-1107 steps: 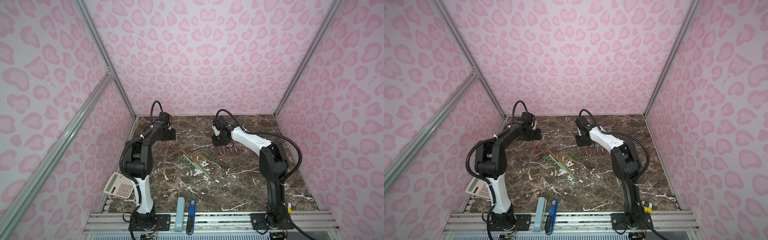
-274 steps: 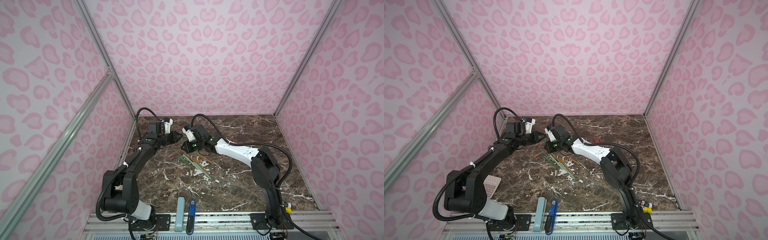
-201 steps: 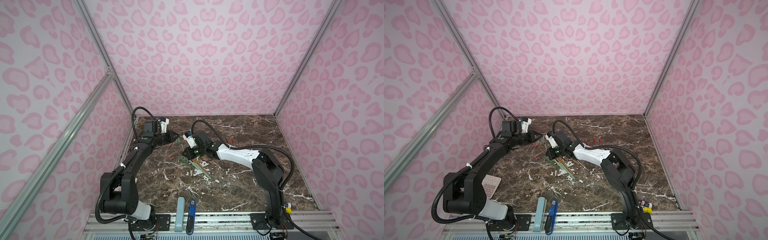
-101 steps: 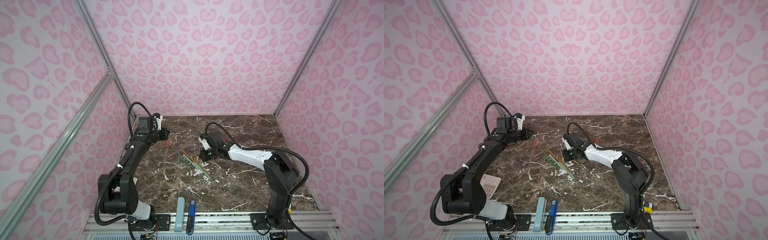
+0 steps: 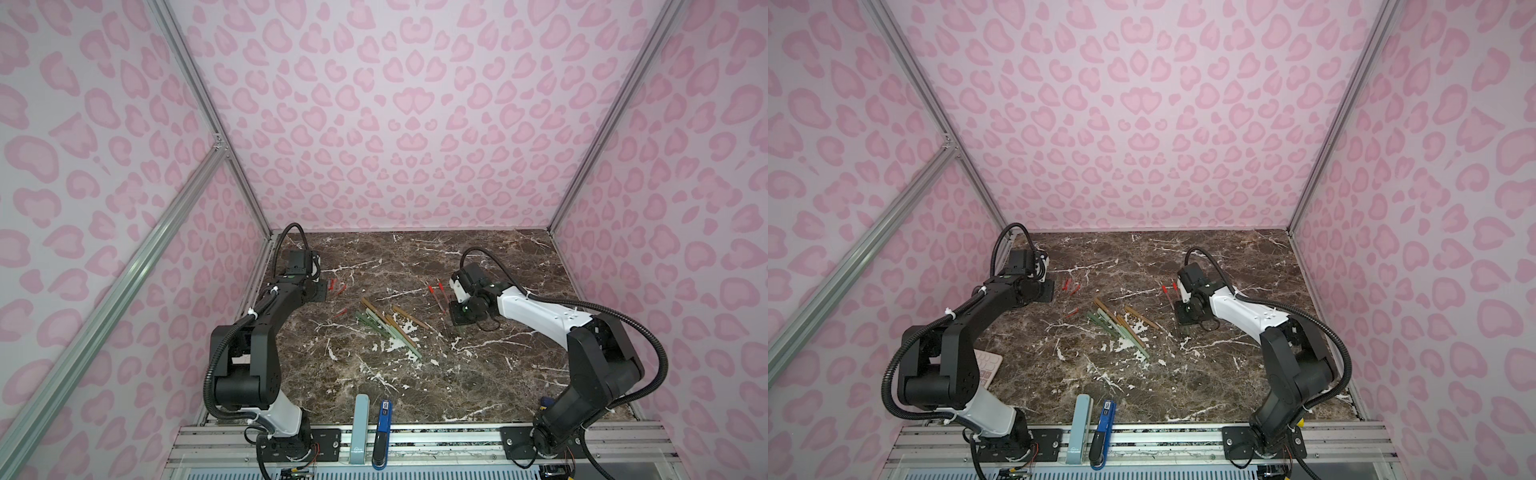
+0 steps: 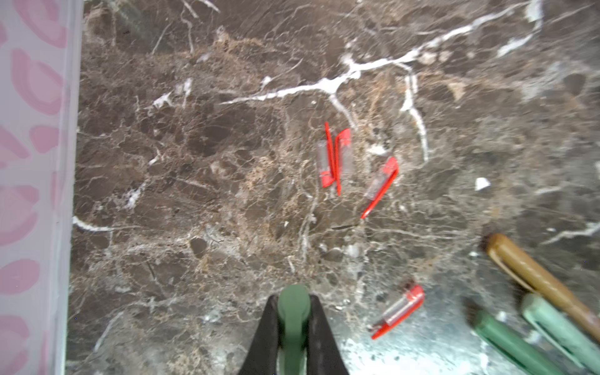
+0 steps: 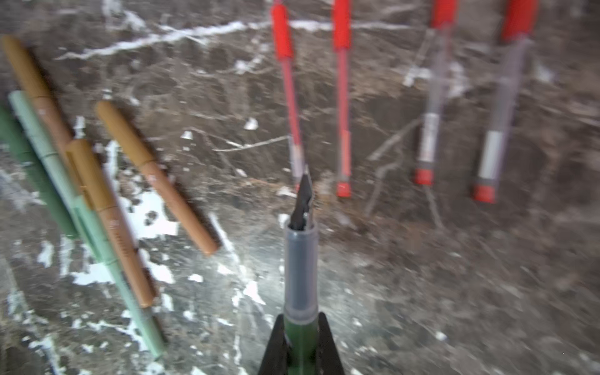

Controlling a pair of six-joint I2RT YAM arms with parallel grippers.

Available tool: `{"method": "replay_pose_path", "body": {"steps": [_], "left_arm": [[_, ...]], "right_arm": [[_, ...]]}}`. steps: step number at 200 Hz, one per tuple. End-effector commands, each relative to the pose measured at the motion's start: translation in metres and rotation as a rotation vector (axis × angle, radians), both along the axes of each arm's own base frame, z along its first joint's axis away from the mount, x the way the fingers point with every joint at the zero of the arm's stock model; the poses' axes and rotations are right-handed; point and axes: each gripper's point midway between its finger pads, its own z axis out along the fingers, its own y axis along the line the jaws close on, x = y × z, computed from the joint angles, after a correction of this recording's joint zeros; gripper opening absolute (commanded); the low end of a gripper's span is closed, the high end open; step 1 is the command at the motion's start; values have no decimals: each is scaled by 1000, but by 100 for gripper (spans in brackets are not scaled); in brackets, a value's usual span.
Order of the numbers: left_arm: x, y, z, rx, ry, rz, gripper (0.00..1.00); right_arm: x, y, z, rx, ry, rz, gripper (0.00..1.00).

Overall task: Remove pen caps from pens
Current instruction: Place the pen at the middle-right of the table.

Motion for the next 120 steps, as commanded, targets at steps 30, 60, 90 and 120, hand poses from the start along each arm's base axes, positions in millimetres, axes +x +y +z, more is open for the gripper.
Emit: {"method": "replay_pose_path", "body": {"steps": [30,60,90,120], "left_arm": [[14,21,-22,43,36,67,3],[20,34,-37,100,73,108,3],[19,43,-50,111,110,128,5],[18,53,-57,146,129,141,8]], "right_arm": [[-23,-55,-7,-98,97,-51,0],[-26,-85,-17,-179,135,-83,0],[-26,-98,-25,-255,142,-76,0],[-26,-98,-36,-258,174,-72,0]]}}
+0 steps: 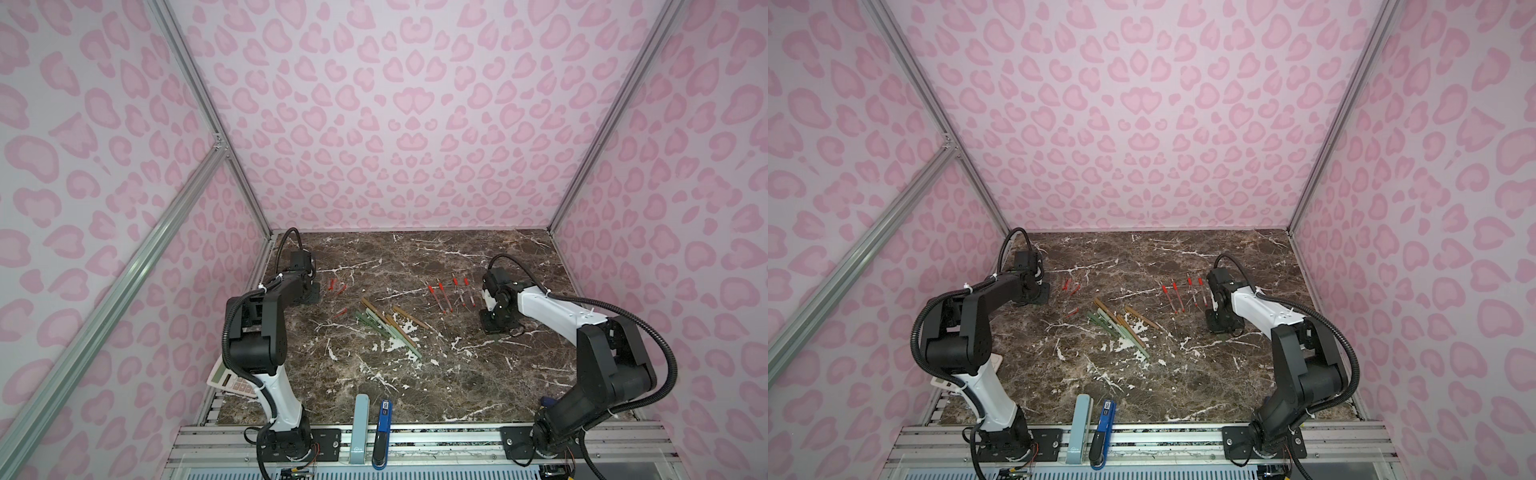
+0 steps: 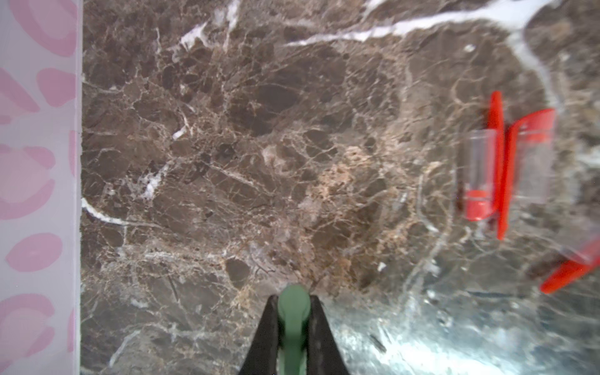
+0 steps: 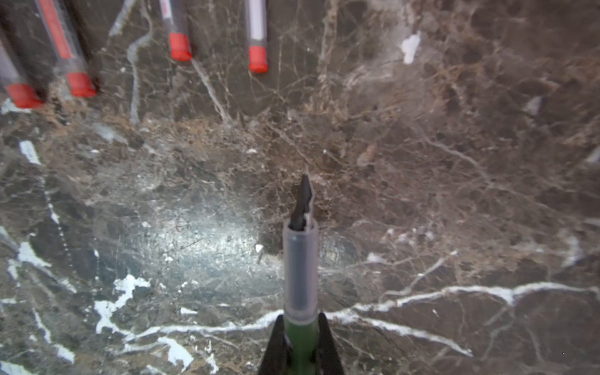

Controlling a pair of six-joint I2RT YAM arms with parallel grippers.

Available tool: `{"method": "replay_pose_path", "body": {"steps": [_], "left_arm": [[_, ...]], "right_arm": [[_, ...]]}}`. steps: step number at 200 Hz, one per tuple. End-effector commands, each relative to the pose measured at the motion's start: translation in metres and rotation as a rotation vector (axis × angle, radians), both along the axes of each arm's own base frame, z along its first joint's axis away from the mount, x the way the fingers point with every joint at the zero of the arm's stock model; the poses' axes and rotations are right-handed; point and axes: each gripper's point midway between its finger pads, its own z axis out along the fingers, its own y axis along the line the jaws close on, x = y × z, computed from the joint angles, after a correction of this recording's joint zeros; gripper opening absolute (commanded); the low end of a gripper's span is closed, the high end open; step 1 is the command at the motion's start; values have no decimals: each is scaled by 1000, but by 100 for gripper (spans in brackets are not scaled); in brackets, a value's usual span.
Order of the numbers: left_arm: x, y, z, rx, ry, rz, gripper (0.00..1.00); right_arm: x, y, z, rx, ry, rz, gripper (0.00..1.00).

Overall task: Remove pen caps from pens
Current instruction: Place the pen at the middle-right of the table.

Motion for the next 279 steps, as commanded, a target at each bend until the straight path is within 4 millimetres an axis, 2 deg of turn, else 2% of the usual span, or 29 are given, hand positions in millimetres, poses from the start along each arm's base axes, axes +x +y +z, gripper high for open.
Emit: {"method": "replay_pose_path", "body": {"steps": [1,22,47,82,104,130,164,167,181,201,230,253,279], "left_arm": [[2,10,1,41,0,16,8],[2,15,0,23,4,35,14],[1,22,2,34,-3,51,18],[0,22,2,21,-2,55,24],[-2,22,1,21,-3,48,25],[-1,22,8,18,-18,55,32],[0,21,30,14,-77,54,35],[0,20,33,10,-84,54,40],[-1,18,46,2,-116,54,44],[-4,17,66,0,-172,47,49],[-11,3,97,-54,-266,-3,63],[-21,-13,119,-119,-351,-63,70],[-34,-37,141,-205,-446,-155,77]], "right_arm": [[-3,-6,-8,-40,23,11,0],[-1,-7,-15,-46,27,10,4],[-3,-8,-23,-57,54,9,14],[0,-7,-23,-53,51,11,25],[0,-10,-17,-65,17,7,31],[1,-6,-9,-50,0,14,32],[3,1,12,-11,-82,24,33],[4,2,14,-4,-89,27,33],[5,8,24,16,-116,34,34],[5,23,39,59,-178,74,39],[3,59,55,107,-237,145,44],[-1,99,63,152,-275,224,49],[-2,145,63,201,-268,287,49]]}}
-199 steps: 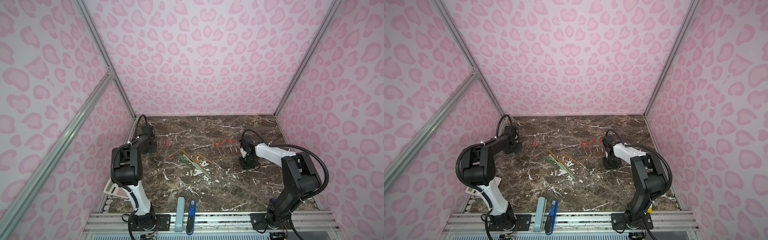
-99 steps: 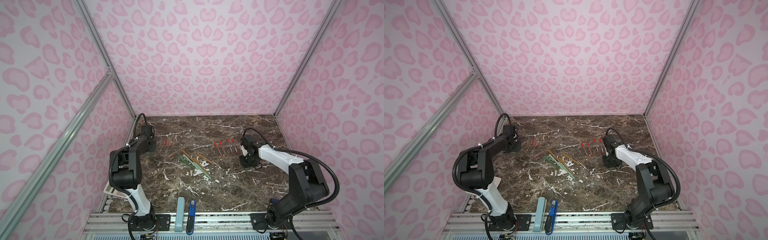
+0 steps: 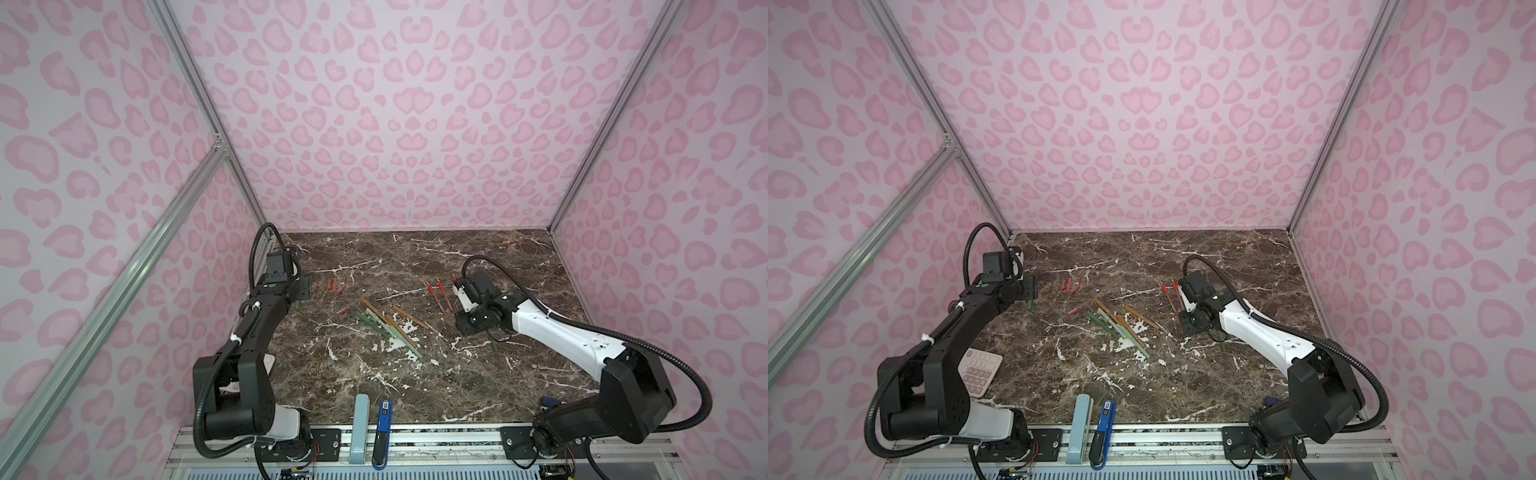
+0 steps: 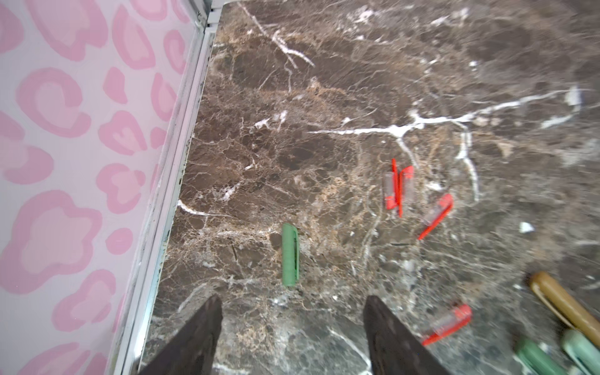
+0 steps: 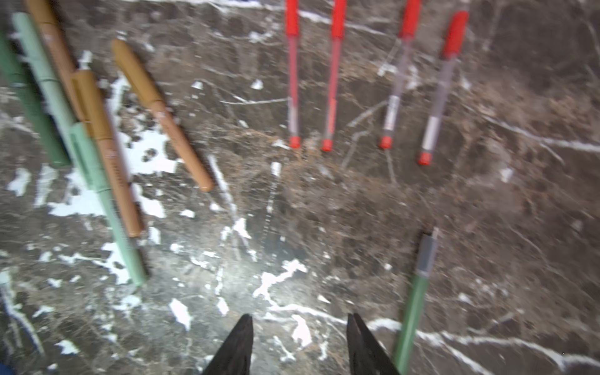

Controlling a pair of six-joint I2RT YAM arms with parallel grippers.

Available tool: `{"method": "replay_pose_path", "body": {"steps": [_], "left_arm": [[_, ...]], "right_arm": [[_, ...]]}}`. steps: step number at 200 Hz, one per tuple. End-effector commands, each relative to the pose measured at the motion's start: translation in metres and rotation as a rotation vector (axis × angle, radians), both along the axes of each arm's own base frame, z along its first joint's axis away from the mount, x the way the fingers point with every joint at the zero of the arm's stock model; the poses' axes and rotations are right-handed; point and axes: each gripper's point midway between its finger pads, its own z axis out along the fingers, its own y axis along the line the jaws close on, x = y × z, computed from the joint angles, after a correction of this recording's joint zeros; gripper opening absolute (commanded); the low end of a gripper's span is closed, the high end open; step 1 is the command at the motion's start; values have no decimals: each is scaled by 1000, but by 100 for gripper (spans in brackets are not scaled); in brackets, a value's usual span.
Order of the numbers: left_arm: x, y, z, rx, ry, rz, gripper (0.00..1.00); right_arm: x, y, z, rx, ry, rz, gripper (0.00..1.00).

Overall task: Remove pen caps from pens
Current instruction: Place the pen at the middle-right of the table, then pick up the pen from the center of the table.

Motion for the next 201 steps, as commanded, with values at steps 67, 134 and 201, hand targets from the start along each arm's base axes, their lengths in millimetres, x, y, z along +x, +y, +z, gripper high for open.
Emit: {"method": "replay_pose_path", "body": {"steps": [67,134,201], "left_arm": [[-19,-26,54,-200,-212,-119,99],[-17,-24,56,-231,-220,-116,100],[-14,-16,58,-243,-210,-80,100]], "right_arm": [[1,160,-9,62,5,266,44],[16,237,-33,80,59,401,42],[28,255,-73,10,143,422,37]]}}
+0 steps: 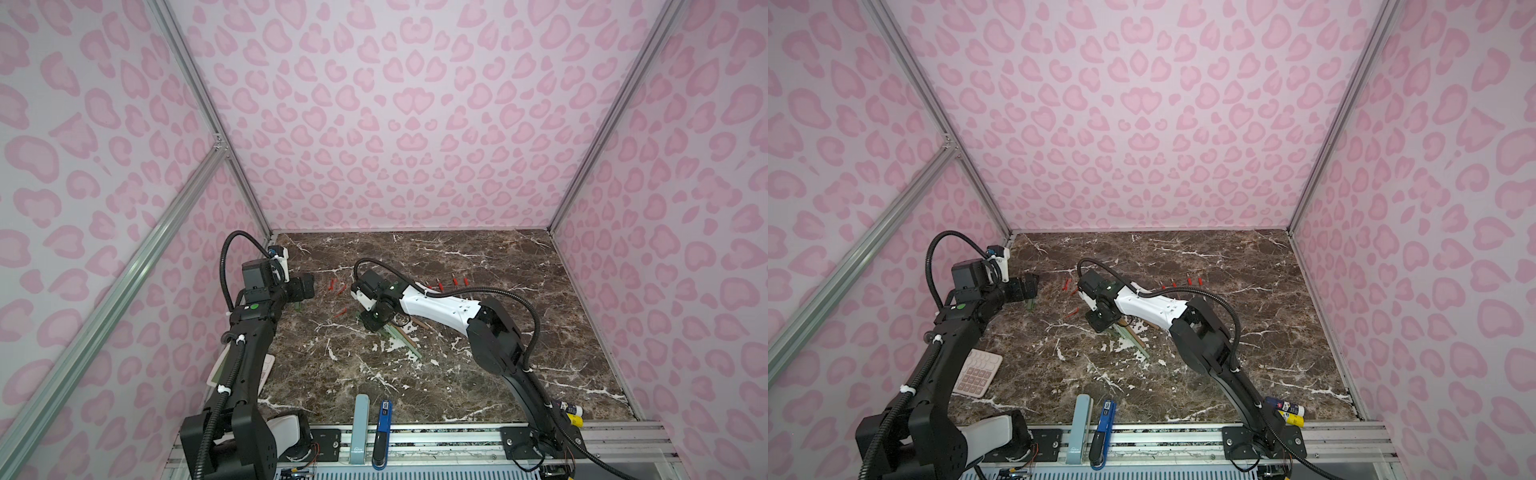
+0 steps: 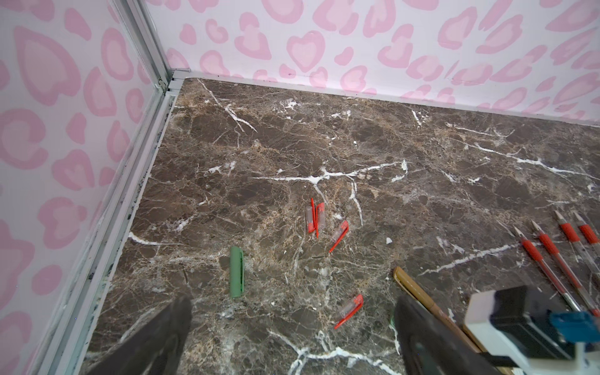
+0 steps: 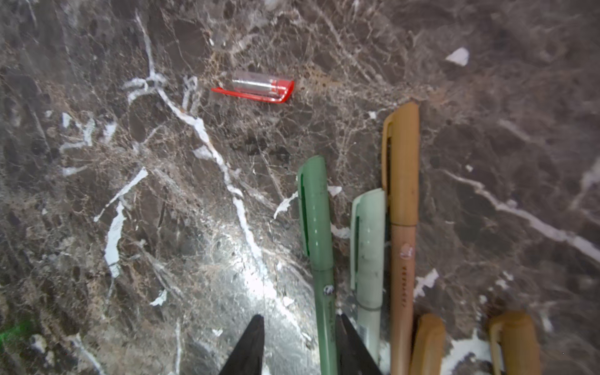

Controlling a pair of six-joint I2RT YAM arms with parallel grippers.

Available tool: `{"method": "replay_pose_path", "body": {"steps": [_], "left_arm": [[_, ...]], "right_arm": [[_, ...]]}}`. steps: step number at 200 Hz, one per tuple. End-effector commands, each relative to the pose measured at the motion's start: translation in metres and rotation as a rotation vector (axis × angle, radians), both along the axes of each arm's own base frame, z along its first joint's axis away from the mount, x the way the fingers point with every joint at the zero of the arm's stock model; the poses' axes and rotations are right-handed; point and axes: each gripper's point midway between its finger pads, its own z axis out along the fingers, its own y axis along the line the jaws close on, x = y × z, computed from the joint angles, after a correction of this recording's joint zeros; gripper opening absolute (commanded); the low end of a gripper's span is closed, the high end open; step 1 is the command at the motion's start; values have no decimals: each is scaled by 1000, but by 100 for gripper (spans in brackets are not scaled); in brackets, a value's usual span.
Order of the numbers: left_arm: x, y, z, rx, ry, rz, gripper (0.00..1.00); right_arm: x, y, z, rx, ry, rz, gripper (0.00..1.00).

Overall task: Remove pen caps from pens
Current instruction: Pick up the pen from the center of the table.

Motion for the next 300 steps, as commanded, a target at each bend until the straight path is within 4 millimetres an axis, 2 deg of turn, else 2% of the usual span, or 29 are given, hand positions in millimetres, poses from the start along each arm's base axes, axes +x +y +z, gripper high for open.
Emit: {"method": "replay_pose_path", "body": {"steps": [1,67,80,101,140,149,163,189,209,217,220,234,247,276,300], "left_arm": [[4,1,6,-8,-19,1,100],[8,3,1,-10,-13,5,99],[8,2,-1,-10,-12,2,99],[9,4,1,-15,-4,15,99],[9,6,1,-15,-11,23,98],[9,5,4,-20,-8,23,98],[9,3,6,-24,-17,6,98],[8,0,7,-28,-26,-20,98],[7,-3,11,-74,-34,-38,98],[6,-7,12,-93,-46,-56,95],[6,-9,12,-101,-49,-70,94],[4,-20,13,-132,-53,-128,90],[4,-25,13,-172,-48,-142,90],[3,-44,17,-282,-71,-211,90],[3,-57,17,-427,-56,-226,91]], "right_arm": [[-2,-5,-16,-65,38,10,37],[0,-9,-26,-113,26,13,36],[-2,-9,-33,-111,28,15,33],[-9,-12,-41,-141,57,20,22],[-21,-15,-54,-167,60,42,13],[-22,-15,-48,-173,61,46,9],[-22,-12,-34,-134,43,46,8],[-21,5,-1,-1,65,29,7],[-18,10,28,59,39,14,7],[-17,10,27,75,32,3,7],[-15,9,36,96,22,-3,7],[-12,12,42,167,45,-33,7],[-10,15,50,215,76,-64,7],[-5,18,70,330,20,-94,7],[-1,16,86,387,13,-129,7]]}}
